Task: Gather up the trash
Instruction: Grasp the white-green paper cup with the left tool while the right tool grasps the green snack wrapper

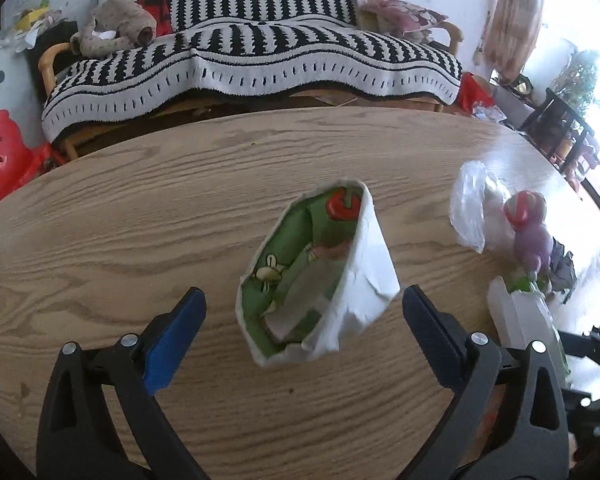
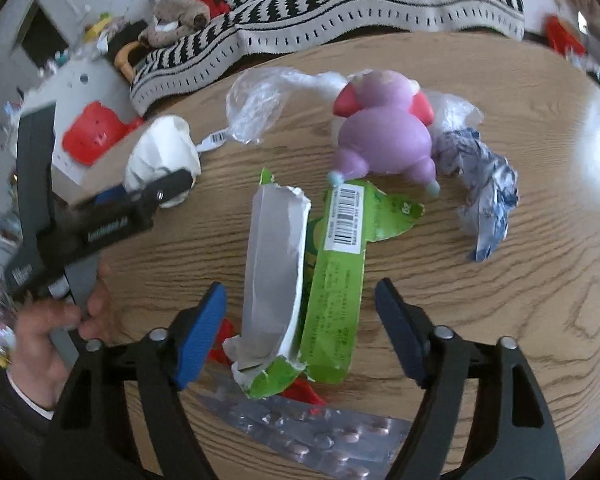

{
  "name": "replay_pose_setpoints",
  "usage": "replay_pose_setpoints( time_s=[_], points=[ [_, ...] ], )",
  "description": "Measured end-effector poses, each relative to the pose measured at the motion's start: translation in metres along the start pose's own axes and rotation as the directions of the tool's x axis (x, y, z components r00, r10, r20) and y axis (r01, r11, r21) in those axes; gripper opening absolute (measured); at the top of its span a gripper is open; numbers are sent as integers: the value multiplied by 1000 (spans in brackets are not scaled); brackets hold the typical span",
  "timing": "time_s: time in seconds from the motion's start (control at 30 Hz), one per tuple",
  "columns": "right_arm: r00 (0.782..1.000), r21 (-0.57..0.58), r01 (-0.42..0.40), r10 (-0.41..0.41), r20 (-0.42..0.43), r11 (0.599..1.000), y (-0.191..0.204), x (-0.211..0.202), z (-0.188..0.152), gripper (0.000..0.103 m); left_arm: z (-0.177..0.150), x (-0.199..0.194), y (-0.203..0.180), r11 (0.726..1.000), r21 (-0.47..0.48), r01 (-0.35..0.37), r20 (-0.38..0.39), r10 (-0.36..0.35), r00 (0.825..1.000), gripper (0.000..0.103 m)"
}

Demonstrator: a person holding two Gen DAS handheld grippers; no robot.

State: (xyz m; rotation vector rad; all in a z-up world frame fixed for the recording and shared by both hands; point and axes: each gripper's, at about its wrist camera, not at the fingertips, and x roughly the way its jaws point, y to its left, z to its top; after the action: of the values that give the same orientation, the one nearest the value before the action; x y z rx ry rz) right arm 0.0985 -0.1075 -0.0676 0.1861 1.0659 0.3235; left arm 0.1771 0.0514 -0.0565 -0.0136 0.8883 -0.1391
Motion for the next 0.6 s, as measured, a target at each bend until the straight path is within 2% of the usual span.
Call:
replay_pose_setpoints(
  time_s=[0.03, 0.07, 0.2, 0.6],
  points=[
    [1000, -3, 1, -1, -1, 1000, 1, 0, -1, 51, 0, -1, 0, 1000, -4, 6, 4, -6, 1000, 85],
    [1000, -5, -5, 5, -6, 1000, 1, 1, -1, 42, 0, -2, -1, 1000, -6, 16, 2, -16, 1000, 70],
    [999, -7, -32, 32, -5, 999, 2, -1, -4, 36, -5, -8, -8, 1000, 2, -2, -1, 2, 1000, 66],
    [992, -24, -80, 82, 95, 996, 6, -42, -6, 35, -17, -55, -13, 1000, 0, -16, 24, 16, 1000, 66]
  ],
)
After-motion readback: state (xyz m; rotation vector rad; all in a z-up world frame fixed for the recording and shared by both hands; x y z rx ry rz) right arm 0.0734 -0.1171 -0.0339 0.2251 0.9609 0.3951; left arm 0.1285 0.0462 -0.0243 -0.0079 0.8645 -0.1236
